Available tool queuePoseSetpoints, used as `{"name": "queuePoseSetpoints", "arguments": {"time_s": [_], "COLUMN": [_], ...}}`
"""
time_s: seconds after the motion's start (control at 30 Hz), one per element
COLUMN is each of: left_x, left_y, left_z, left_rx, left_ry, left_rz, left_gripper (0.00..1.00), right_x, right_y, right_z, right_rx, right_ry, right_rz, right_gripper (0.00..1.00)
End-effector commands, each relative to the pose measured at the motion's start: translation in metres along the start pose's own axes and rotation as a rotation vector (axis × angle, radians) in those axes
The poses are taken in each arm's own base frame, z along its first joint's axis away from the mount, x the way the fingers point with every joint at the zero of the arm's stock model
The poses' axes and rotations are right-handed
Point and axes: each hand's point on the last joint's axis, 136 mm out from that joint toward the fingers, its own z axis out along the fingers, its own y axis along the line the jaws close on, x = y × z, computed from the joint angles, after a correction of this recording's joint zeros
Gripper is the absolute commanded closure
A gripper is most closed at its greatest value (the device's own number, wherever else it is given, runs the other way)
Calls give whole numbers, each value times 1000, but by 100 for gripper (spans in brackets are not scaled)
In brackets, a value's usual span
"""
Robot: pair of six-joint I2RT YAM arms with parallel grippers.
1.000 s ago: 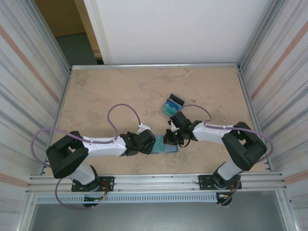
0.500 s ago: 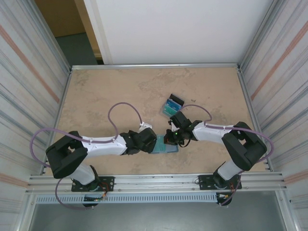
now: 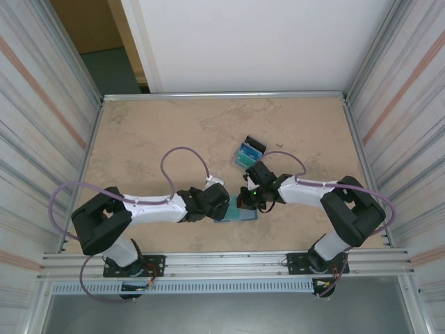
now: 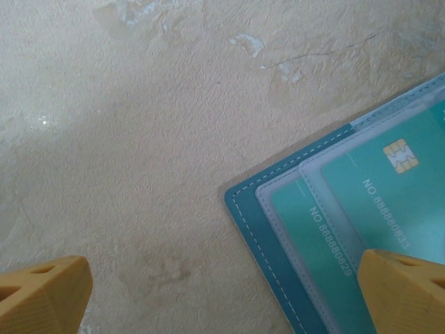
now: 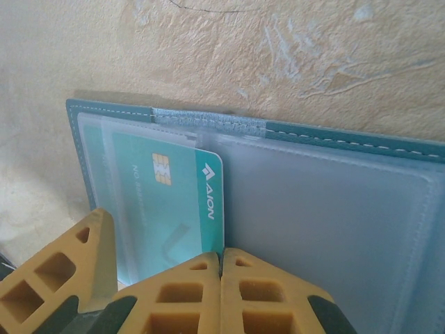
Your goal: Take the credit cards out of the card holder
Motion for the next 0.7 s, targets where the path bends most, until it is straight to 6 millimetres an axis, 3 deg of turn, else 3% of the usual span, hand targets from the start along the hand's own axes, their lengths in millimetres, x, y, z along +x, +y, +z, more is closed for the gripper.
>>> {"name": "queuePoseSetpoints", "arguments": {"time_s": [0.0, 0.67], "left_x": [3, 24], "left_y": [3, 11], "left_z": [3, 10], "left_rx": [-16, -64], "left_ry": [34, 119], "left_rz": [16, 43], "left_gripper": [1, 1], "right_x": [0, -5], "right_y": [-7, -19], "right_z": [-1, -9], "right_rx": [34, 49], "right_ry": [8, -12], "right_rz": [9, 34], "right_gripper": [100, 100]}}
